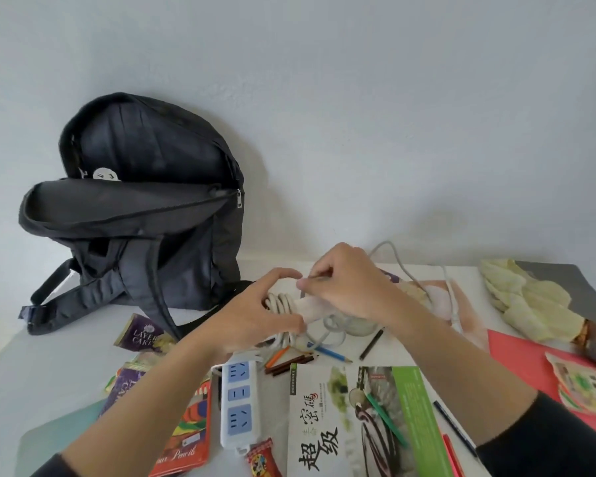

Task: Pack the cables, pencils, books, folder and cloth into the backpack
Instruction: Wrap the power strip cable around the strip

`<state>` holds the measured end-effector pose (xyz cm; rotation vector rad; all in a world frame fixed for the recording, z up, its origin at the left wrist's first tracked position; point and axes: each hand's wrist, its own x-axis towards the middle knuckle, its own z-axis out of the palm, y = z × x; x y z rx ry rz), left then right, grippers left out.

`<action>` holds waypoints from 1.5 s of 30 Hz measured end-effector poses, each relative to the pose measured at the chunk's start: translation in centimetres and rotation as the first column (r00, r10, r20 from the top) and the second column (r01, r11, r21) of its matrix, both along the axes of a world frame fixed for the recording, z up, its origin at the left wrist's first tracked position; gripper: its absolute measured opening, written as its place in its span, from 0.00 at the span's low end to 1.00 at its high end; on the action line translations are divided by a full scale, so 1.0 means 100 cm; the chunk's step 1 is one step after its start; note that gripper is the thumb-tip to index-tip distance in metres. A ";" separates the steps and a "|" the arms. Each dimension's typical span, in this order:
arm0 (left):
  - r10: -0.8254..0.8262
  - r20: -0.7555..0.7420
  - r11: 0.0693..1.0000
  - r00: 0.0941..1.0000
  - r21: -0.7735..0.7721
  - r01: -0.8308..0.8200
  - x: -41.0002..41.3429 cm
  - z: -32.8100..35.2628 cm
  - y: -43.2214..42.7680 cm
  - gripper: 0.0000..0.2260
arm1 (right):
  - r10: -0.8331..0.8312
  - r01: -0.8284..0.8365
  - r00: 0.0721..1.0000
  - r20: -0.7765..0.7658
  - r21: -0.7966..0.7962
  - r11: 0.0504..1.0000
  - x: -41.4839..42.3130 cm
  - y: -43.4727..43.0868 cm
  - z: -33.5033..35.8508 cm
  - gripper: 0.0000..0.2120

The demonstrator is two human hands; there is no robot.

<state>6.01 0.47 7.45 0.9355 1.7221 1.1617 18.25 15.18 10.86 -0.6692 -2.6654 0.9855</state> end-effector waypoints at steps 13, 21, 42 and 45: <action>0.185 0.270 0.961 0.945 0.149 -0.231 -0.011 0.002 0.007 0.17 | -0.006 -0.193 0.825 -0.565 -0.291 0.937 0.010 -0.023 -0.028 0.05; 0.041 0.516 0.969 0.856 0.190 -0.160 -0.006 0.012 0.002 0.24 | 0.216 -0.301 0.945 -0.246 -0.392 0.869 0.029 -0.004 -0.029 0.31; -0.202 -0.167 0.976 0.965 -0.111 0.185 -0.009 0.031 -0.022 0.25 | -0.043 -0.062 0.992 -0.119 -0.757 0.650 0.005 0.005 0.003 0.16; -0.069 -0.298 0.992 0.952 -0.122 0.034 -0.006 0.020 -0.016 0.27 | 0.130 -0.161 0.987 -0.095 -0.552 0.818 0.011 -0.009 0.015 0.15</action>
